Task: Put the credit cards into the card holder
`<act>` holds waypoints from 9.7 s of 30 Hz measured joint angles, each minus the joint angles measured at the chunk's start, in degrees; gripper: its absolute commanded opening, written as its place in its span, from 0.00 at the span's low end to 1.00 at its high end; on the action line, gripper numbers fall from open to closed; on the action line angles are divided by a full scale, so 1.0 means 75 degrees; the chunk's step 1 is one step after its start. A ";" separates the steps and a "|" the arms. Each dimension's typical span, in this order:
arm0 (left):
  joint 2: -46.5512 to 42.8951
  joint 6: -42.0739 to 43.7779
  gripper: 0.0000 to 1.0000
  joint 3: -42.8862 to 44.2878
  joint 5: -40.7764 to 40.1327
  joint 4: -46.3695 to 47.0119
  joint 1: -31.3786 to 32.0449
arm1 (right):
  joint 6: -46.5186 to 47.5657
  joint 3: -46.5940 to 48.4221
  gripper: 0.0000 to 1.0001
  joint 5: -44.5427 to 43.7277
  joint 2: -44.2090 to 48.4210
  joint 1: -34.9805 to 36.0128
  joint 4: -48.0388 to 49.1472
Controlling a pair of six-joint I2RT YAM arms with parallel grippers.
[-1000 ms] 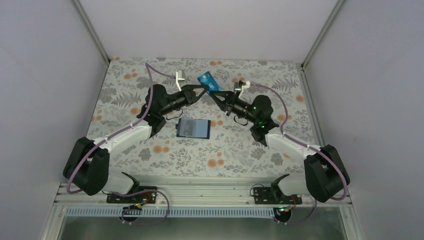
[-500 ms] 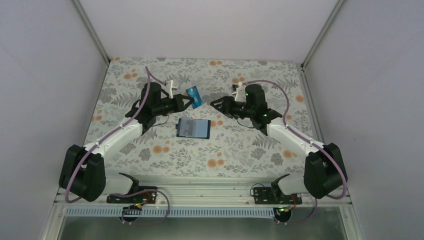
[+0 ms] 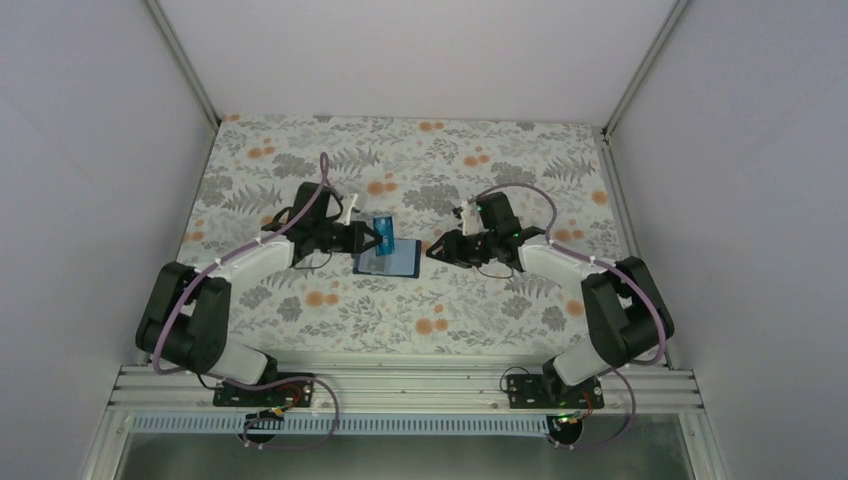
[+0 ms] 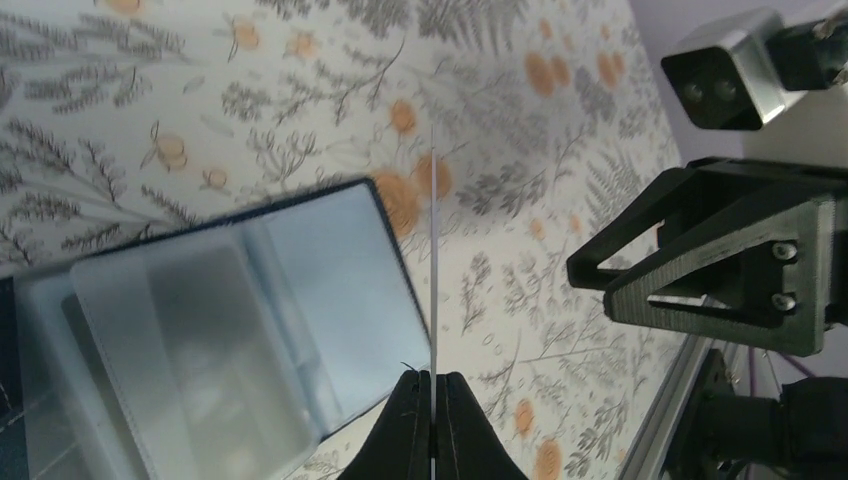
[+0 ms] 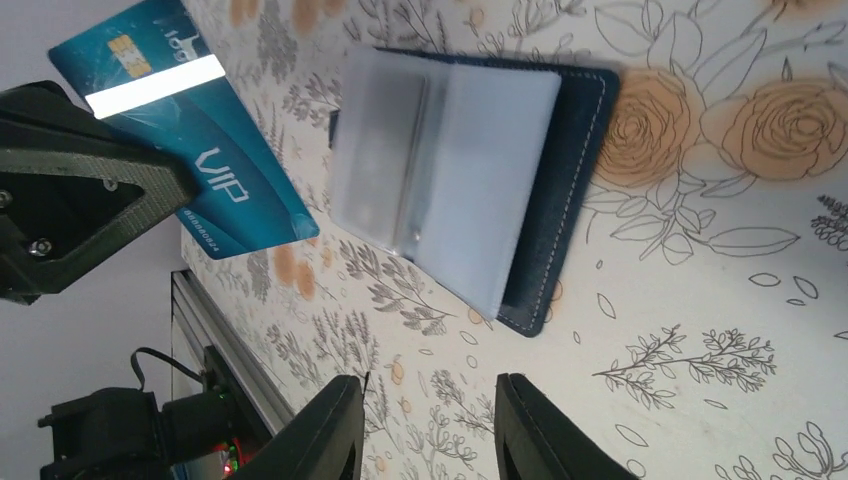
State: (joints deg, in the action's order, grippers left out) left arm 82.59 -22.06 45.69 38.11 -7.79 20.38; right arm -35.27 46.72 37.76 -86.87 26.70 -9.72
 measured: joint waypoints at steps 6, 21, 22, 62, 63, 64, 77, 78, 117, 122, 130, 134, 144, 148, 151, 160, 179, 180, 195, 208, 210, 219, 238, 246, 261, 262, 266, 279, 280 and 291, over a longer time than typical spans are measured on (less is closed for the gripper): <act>0.0431 0.0154 0.02 -0.0306 0.0015 0.0122 0.0003 | 0.0210 -0.0029 0.34 0.0233 -0.0495 0.0000 0.0006; 0.1081 0.0140 0.02 -0.0493 -0.0309 0.0775 0.0000 | 0.0338 -0.0044 0.28 0.0641 -0.1358 -0.0003 0.0125; 0.1139 0.0140 0.02 -0.0493 -0.0326 0.0793 0.0000 | 0.0338 -0.0044 0.28 0.0662 -0.1381 -0.0003 0.0128; 0.1941 -0.0603 0.02 -0.0638 0.0388 0.1725 0.0000 | 0.0233 0.0058 0.19 0.1131 -0.2547 -0.0015 0.0982; 0.1944 -0.0609 0.02 -0.0638 0.0396 0.1728 0.0000 | 0.0227 0.0058 0.19 0.1142 -0.2553 -0.0017 0.0988; 0.1953 -0.0615 0.02 -0.0638 0.0417 0.1740 0.0000 | 0.0221 0.0058 0.19 0.1151 -0.2567 -0.0020 0.0997; 0.2154 -0.1145 0.02 -0.0717 0.0527 0.1953 -0.0082 | 0.0221 0.0058 0.18 0.1233 -0.2608 -0.0020 0.1035; 0.2157 -0.1180 0.02 -0.0726 0.0527 0.1967 -0.0085 | 0.0221 0.0058 0.18 0.1233 -0.2608 -0.0020 0.1035; 0.2885 -0.1649 0.02 -0.0154 0.1760 0.1437 -0.0259 | 0.0134 0.0058 0.16 0.1311 -0.2611 -0.0117 0.0968; 0.2955 -0.1591 0.02 -0.0149 0.1973 0.1093 -0.0163 | 0.0131 0.0061 0.16 0.1355 -0.2672 -0.0111 0.1072; 0.2932 -0.1725 0.02 -0.0149 0.2008 0.0799 -0.0090 | 0.0134 0.0061 0.16 0.1451 -0.2731 -0.0111 0.1186; 0.2760 -0.2011 0.02 -0.0239 0.1859 0.0816 -0.0087 | 0.0137 0.0061 0.16 0.1454 -0.2734 -0.0111 0.1186; 0.2104 -0.2722 0.02 -0.0694 0.1239 0.0871 -0.0087 | 0.0181 0.0192 0.16 0.1553 -0.2865 -0.0099 0.1177; 0.1792 -0.3016 0.03 -0.0906 0.0970 0.0912 -0.0087 | 0.0198 0.0195 0.16 0.1565 -0.2868 -0.0099 0.1174; 0.1661 -0.3238 0.02 -0.1032 0.0822 0.0944 -0.0090 | 0.0198 0.0201 0.16 0.1568 -0.2871 -0.0099 0.1172; 0.1784 -0.3381 0.02 -0.1003 0.0825 0.1198 -0.0087 | 0.0274 0.0219 0.15 0.1600 -0.2903 -0.0099 0.1169; 0.2194 -0.3383 0.02 -0.0778 0.1285 0.1408 -0.0140 | 0.0312 0.0251 0.14 0.1594 -0.2920 -0.0102 0.1148; 0.2194 -0.3383 0.02 -0.0778 0.1300 0.1431 -0.0140 | 0.0312 0.0256 0.15 0.1594 -0.2923 -0.0102 0.1145; 0.2396 -0.2728 0.02 -0.0443 0.1390 0.1335 -0.0140 | 0.0341 0.0274 0.14 0.1594 -0.2940 -0.0122 0.1145; 0.2757 -0.1906 0.02 0.0050 0.1483 0.0968 -0.0239 | 0.0490 0.0277 0.14 0.1638 -0.2961 -0.0099 0.1096; 0.2836 -0.1827 0.02 0.0093 0.1580 0.0906 -0.0303 | 0.0539 0.0309 0.14 0.1649 -0.2973 -0.0099 0.1035; 0.3089 -0.1714 0.02 0.0152 0.1859 0.0880 -0.0353 | 0.0781 0.0539 0.14 0.1690 -0.3083 -0.0099 0.0708; 0.3625 -0.1743 0.02 0.0796 0.1988 0.0956 -0.0017 | 0.0845 0.0650 0.14 0.1862 -0.3220 -0.0099 0.0685; 0.3856 -0.1326 0.02 0.1137 0.2028 0.0507 0.0000 | 0.0918 0.0659 0.14 0.1859 -0.3220 -0.0099 0.0632; 0.4421 -0.0058 0.03 0.1967 0.2442 -0.0761 -0.0003 | 0.1378 0.0921 0.14 0.1687 -0.3217 -0.0108 -0.0052; 0.4456 0.0020 0.03 0.2008 0.2486 -0.0848 0.0000 | 0.1413 0.0947 0.15 0.1638 -0.3206 -0.0108 -0.0111; 0.4517 0.0242 0.03 0.2151 0.2588 -0.1204 0.0015 | 0.1545 0.1128 0.16 0.1358 -0.3179 -0.0114 -0.0326; 0.4835 0.0527 0.04 0.2617 0.2704 -0.1839 0.0128 | 0.1734 0.1789 0.14 0.0143 -0.3165 -0.0140 -0.0813; 0.4870 0.0542 0.04 0.2649 0.2716 -0.1868 0.0143 | 0.1737 0.1821 0.13 0.0067 -0.3165 -0.0143 -0.0813; 0.5193 0.0627 0.06 0.3095 0.2789 -0.2250 0.0251 | 0.1714 0.1874 0.13 0.0102 -0.3232 -0.0184 -0.0801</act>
State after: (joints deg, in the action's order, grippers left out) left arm 121.54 -17.37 68.90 59.02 -24.67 22.26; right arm -22.41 60.77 38.52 -111.11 25.32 -15.73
